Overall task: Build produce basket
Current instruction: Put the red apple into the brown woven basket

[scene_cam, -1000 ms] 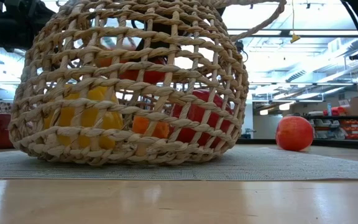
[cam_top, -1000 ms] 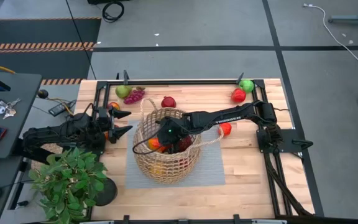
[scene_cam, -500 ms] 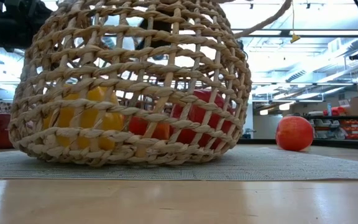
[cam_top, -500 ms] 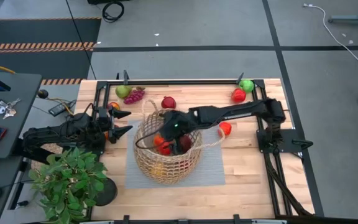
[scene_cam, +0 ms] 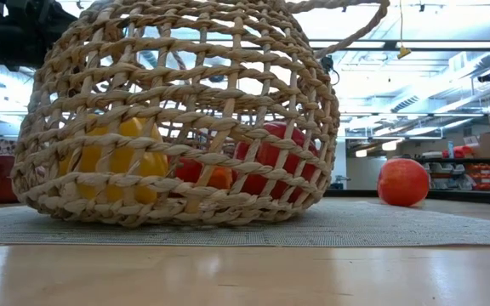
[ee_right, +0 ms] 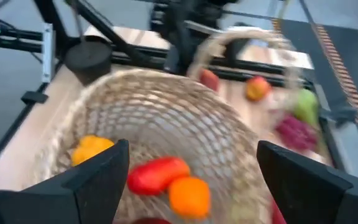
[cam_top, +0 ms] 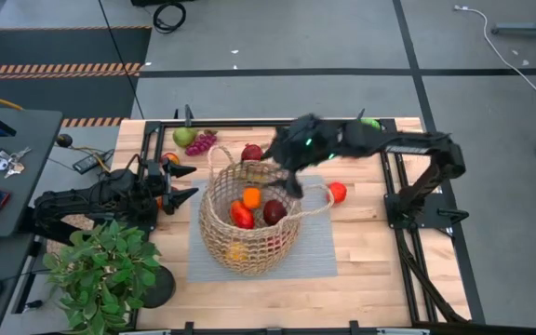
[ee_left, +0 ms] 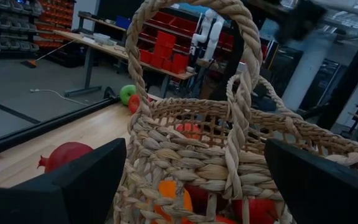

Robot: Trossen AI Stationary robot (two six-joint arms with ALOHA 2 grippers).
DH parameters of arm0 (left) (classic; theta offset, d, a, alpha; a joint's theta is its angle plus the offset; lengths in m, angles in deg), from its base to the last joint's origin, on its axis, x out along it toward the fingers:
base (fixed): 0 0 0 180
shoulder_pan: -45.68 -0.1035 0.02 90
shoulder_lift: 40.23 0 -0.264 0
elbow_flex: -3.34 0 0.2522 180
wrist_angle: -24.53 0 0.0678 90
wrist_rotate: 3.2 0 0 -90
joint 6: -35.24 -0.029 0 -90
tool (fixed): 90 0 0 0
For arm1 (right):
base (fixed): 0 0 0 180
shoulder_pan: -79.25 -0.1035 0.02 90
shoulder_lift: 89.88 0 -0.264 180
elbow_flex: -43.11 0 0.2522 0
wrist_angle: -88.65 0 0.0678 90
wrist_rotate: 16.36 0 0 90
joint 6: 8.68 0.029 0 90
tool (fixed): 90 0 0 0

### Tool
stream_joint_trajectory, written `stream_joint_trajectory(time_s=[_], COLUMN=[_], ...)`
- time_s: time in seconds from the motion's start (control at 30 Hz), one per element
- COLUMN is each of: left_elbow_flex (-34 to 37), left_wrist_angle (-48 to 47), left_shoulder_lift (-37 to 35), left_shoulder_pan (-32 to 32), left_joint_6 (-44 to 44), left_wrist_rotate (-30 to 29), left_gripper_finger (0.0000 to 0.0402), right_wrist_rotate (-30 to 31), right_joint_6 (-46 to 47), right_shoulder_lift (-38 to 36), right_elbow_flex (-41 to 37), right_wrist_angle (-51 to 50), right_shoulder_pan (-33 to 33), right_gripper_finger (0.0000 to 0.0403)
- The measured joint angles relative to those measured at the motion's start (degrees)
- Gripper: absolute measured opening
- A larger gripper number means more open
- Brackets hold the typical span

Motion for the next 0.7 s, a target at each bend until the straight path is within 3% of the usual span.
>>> stream_joint_trajectory(time_s=[0.23, 0.33, 0.7], left_elbow_flex=[0.0, 0.0, 0.0], left_wrist_angle=[0.0, 0.0, -0.02], left_shoulder_lift=[0.0, 0.0, 0.0], left_shoulder_pan=[0.0, 0.0, 0.0], left_joint_6=[0.02, -0.01, 0.0], left_wrist_rotate=[0.0, 0.0, 0.0], left_gripper_finger=[0.0389, 0.0389, 0.0389], right_wrist_rotate=[-0.46, -0.91, -0.96], right_joint_6=[0.01, 0.01, 1.05], right_shoulder_lift=[-6.21, -9.03, -24.23], right_elbow_flex=[-0.21, -2.97, -25.27], right_wrist_angle=[-10.47, -10.55, 11.11], right_shoulder_pan=[9.06, 11.08, 13.18], right_gripper_finger=[0.0357, 0.0357, 0.0357])
